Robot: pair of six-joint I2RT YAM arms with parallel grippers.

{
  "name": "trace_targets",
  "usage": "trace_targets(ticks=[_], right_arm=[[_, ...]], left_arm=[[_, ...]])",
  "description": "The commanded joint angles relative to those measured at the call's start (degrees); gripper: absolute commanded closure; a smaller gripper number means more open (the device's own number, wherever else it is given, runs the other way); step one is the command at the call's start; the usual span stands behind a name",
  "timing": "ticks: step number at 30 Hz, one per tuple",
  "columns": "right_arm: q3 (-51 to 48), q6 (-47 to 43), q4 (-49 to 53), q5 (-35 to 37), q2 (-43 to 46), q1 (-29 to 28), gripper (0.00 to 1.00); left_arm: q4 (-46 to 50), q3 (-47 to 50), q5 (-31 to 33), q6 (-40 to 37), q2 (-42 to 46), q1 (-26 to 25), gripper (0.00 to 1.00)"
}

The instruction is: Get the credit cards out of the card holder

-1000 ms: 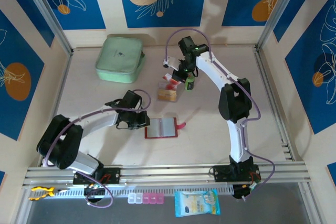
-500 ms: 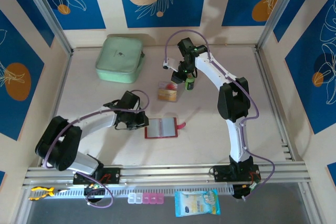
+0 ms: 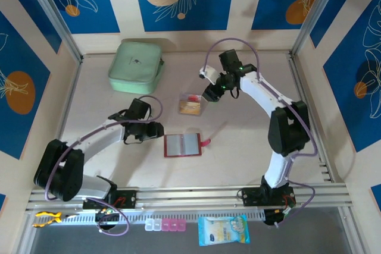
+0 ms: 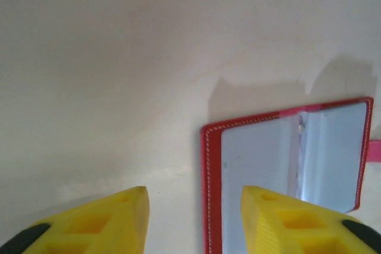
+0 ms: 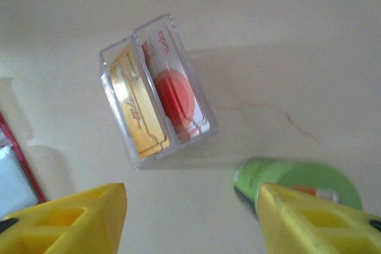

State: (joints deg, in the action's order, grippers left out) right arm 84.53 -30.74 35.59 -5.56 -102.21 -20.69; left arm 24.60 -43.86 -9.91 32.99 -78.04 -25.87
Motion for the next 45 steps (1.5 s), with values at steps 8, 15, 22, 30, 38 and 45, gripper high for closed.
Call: trace_targets(ticks=[8,15,22,30,38,45], right_arm=[[-23.4,14.9,-22.1,7.1,13.5,3.9,0.02],[-36.3,21.4,-33.9,13.7,18.4,7.6,0.01],[-44.9,26.1,-45.4,17.0,21.1,11.6,0.01],[-53.9,27.4,-61.8,15.2,20.6,14.2,0.01],[-57.6,32.0,-65.8,10.7,23.9,20.7,0.01],[-60.9,34.1,-70.9,9.9,25.6,21.1,0.01]], left_arm=[[0.8,-4.5,17.1,-14.3,3.1,3.6,0.00],[-3.1,-6.1,28.9,-19.3,0.7,5.2,0.00],[-17.6,-2.8,39.7,-27.0,0.1,5.8,0.00],[-42.7,8.1,43.9,-34.7,-1.7,8.4,0.00],[-63.2,16.9,34.8,-37.9,-5.7,13.3,0.00],[-84.5,26.2,26.8,-36.3,-9.8,17.4,0.01]])
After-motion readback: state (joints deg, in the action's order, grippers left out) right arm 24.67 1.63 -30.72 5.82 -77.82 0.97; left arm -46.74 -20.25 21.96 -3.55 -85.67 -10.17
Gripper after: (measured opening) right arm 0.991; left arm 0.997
